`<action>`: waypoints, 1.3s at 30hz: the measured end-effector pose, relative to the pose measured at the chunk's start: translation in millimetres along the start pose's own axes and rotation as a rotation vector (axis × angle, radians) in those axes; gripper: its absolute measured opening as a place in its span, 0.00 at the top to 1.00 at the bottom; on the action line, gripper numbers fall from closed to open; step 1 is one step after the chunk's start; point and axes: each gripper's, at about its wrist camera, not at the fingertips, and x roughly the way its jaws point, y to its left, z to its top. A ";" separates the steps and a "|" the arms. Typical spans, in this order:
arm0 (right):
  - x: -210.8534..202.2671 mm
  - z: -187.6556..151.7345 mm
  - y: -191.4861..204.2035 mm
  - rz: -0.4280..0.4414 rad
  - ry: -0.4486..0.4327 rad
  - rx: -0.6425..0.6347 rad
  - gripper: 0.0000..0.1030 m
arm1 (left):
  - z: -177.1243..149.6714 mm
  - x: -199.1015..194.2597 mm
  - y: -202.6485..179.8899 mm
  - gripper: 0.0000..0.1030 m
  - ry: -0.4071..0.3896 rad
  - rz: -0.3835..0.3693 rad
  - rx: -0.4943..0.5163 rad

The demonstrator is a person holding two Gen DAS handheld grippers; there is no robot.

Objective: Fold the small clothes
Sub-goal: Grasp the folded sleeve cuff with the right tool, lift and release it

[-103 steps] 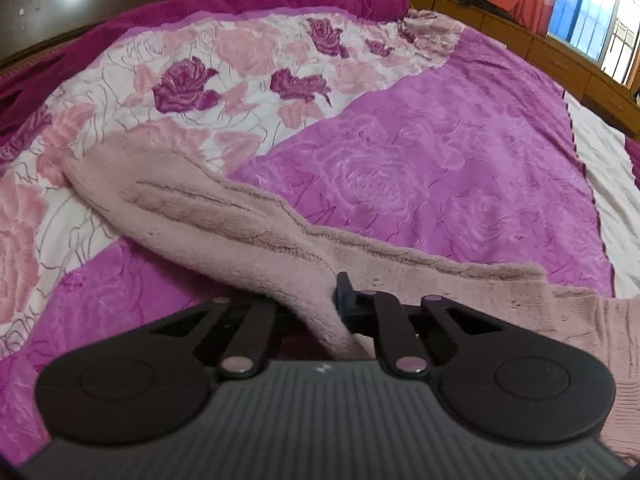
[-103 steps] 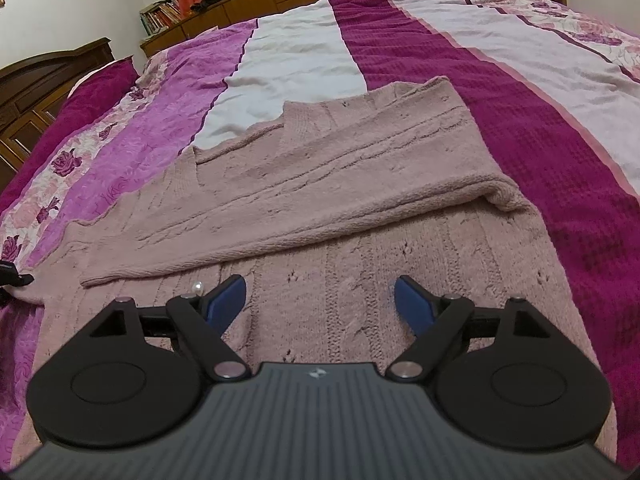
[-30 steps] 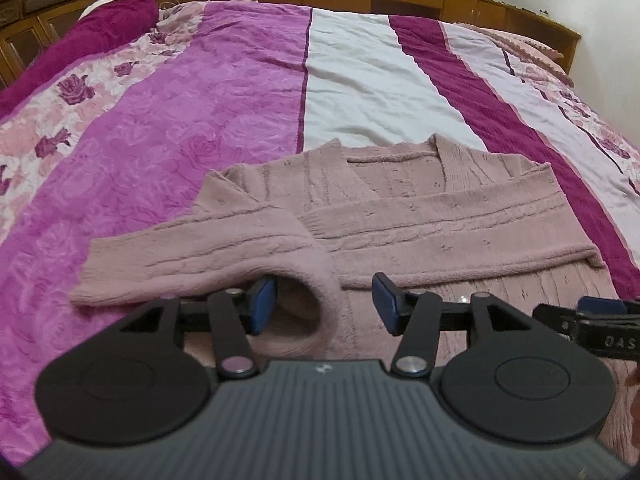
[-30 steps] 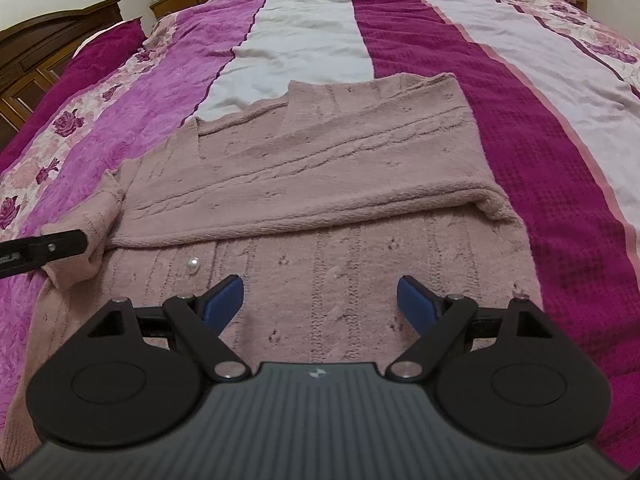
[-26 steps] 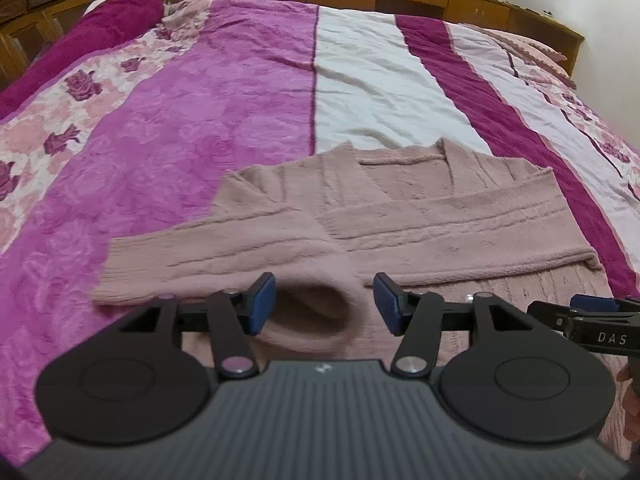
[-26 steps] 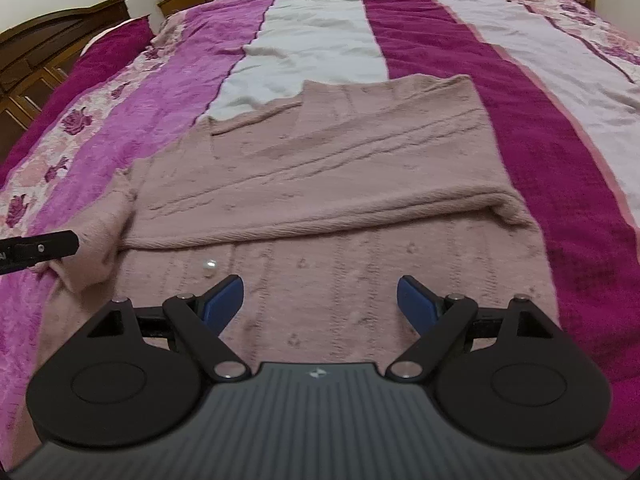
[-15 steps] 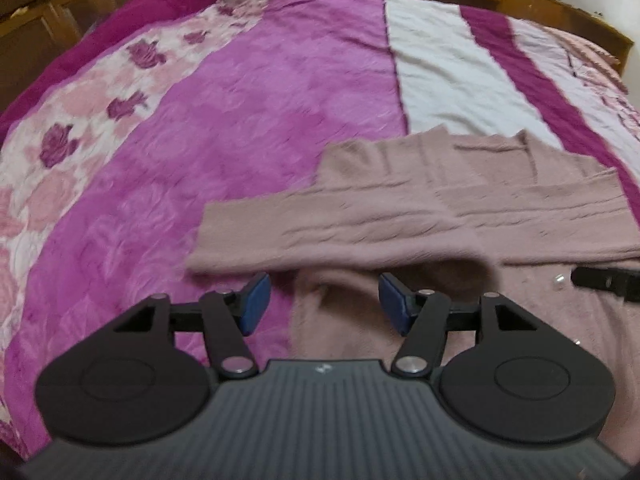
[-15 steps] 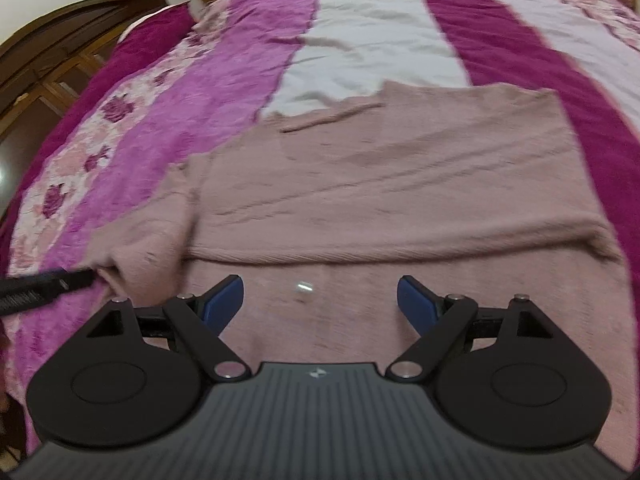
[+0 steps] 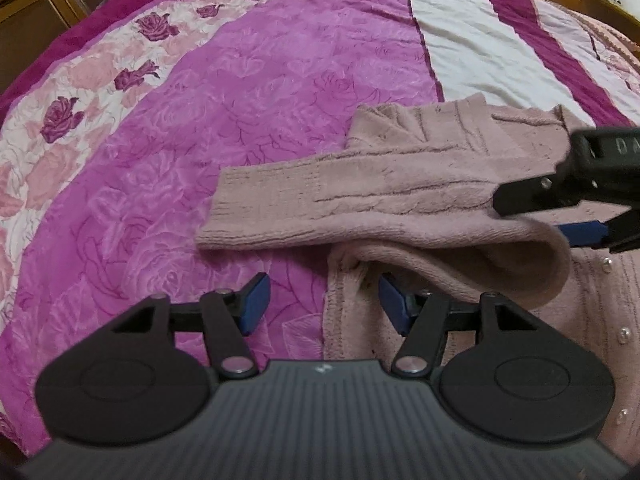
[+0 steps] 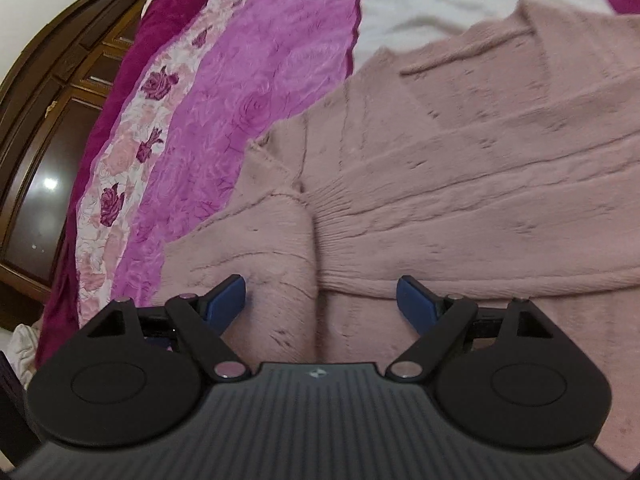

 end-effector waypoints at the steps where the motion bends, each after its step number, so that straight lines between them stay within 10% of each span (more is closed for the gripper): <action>1: 4.3 2.2 2.9 -0.001 0.007 -0.008 0.15 | 0.2 1.9 -0.1 0.40 0.004 0.004 -0.001; 4: 14.1 6.1 15.5 -0.005 0.030 -0.058 0.35 | 1.0 5.4 -0.3 0.40 0.007 0.004 -0.007; 6: 16.2 8.2 22.3 -0.002 0.045 -0.084 0.71 | 2.5 6.2 0.0 0.40 0.006 0.003 -0.013; 9: 12.6 12.0 38.7 0.008 0.035 -0.162 0.87 | 5.4 8.5 -0.8 0.40 0.006 0.002 -0.018; 20: -53.3 15.4 93.8 -0.204 -0.362 -0.693 0.90 | 5.0 20.5 -0.9 0.38 0.019 0.016 -0.025; 33: 2.3 3.7 -7.3 -0.316 -0.210 -0.523 0.87 | 5.3 15.8 -0.3 0.37 0.022 -0.002 -0.026; 39: -25.9 -5.9 13.7 -0.282 -0.276 -0.508 0.52 | 10.3 -3.7 8.8 0.38 0.001 -0.023 -0.022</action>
